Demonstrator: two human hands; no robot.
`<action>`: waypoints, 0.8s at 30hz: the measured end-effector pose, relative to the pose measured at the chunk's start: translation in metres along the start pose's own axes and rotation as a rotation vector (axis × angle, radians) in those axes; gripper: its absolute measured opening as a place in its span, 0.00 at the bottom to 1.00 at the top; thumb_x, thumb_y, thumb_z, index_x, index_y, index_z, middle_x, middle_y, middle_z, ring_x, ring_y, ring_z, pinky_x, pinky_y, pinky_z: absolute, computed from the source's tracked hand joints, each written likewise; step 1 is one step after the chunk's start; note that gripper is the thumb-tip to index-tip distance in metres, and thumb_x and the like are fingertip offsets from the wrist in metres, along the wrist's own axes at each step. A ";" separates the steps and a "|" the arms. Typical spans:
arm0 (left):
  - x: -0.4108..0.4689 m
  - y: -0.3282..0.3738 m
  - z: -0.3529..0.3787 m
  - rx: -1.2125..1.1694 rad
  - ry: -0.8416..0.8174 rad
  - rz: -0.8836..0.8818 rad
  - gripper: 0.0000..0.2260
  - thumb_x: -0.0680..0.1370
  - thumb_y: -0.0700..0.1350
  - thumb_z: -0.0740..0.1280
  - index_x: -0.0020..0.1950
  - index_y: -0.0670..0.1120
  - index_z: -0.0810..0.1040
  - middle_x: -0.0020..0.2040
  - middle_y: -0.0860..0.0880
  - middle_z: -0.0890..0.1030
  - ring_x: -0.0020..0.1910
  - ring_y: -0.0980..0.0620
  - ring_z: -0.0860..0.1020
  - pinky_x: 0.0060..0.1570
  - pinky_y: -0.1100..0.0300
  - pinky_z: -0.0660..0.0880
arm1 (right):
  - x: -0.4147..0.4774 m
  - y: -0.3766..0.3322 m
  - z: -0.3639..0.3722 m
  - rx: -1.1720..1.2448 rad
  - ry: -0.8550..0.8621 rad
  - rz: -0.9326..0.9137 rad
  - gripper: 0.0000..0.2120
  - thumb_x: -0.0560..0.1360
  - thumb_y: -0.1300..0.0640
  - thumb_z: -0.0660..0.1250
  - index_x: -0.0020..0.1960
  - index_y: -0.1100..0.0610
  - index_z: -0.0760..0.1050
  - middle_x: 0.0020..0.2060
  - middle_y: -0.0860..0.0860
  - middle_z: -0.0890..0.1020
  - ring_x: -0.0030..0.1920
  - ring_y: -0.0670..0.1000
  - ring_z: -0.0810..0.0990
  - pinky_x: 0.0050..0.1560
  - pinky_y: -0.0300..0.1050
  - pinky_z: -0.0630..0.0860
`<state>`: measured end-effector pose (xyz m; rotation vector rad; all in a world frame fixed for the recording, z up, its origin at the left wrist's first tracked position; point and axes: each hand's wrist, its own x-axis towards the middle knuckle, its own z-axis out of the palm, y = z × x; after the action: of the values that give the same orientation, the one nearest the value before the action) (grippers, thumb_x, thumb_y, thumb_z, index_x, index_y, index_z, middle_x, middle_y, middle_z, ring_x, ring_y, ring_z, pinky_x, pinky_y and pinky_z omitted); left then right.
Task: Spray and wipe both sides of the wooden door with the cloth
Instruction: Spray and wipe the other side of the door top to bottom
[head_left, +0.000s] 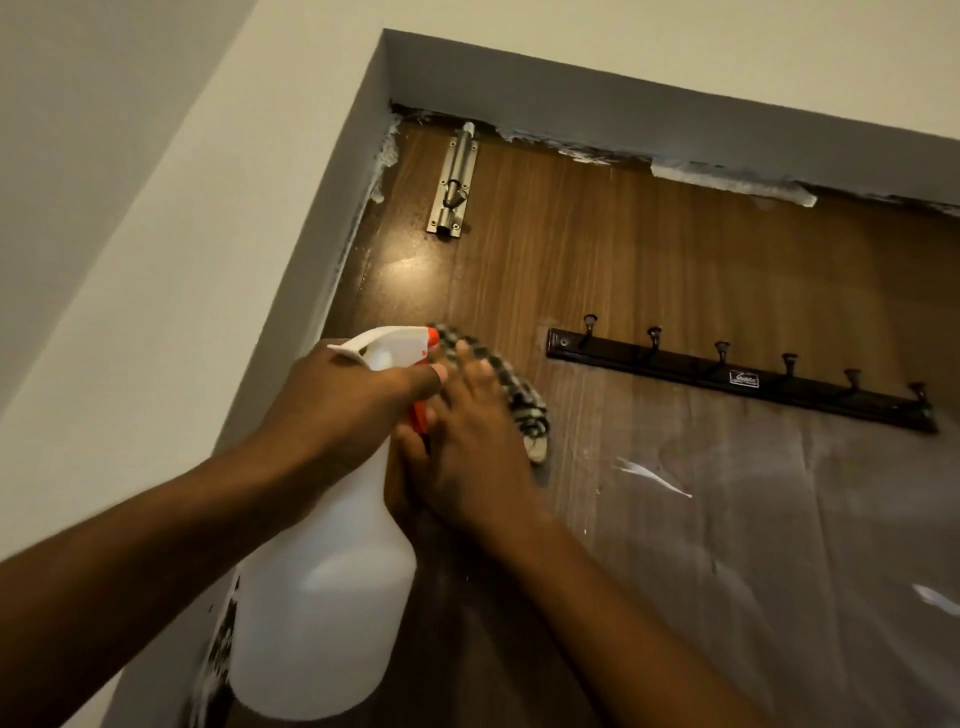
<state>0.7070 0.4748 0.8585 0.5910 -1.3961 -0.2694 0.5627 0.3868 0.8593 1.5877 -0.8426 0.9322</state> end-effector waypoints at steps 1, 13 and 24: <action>0.000 -0.003 0.002 0.006 -0.007 -0.008 0.21 0.71 0.53 0.72 0.61 0.49 0.75 0.48 0.45 0.80 0.45 0.48 0.78 0.45 0.55 0.74 | -0.011 0.006 -0.001 -0.037 0.001 -0.051 0.25 0.82 0.47 0.60 0.77 0.53 0.64 0.78 0.55 0.63 0.79 0.57 0.56 0.79 0.58 0.51; 0.003 -0.001 0.024 0.162 -0.070 -0.026 0.29 0.70 0.57 0.71 0.66 0.46 0.71 0.52 0.44 0.80 0.52 0.47 0.78 0.48 0.58 0.73 | 0.044 0.040 -0.019 -0.147 -0.049 0.364 0.30 0.84 0.51 0.48 0.81 0.62 0.46 0.80 0.65 0.46 0.80 0.63 0.44 0.80 0.57 0.43; 0.004 0.002 0.032 0.087 -0.040 -0.039 0.25 0.73 0.54 0.68 0.66 0.45 0.70 0.54 0.45 0.76 0.48 0.51 0.74 0.45 0.58 0.69 | -0.048 0.075 -0.021 -0.135 0.112 0.332 0.26 0.81 0.53 0.54 0.78 0.57 0.62 0.78 0.58 0.61 0.79 0.59 0.57 0.78 0.59 0.57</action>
<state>0.6761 0.4664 0.8651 0.6879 -1.4417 -0.2537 0.4723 0.3959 0.8512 1.2889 -1.0858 1.1611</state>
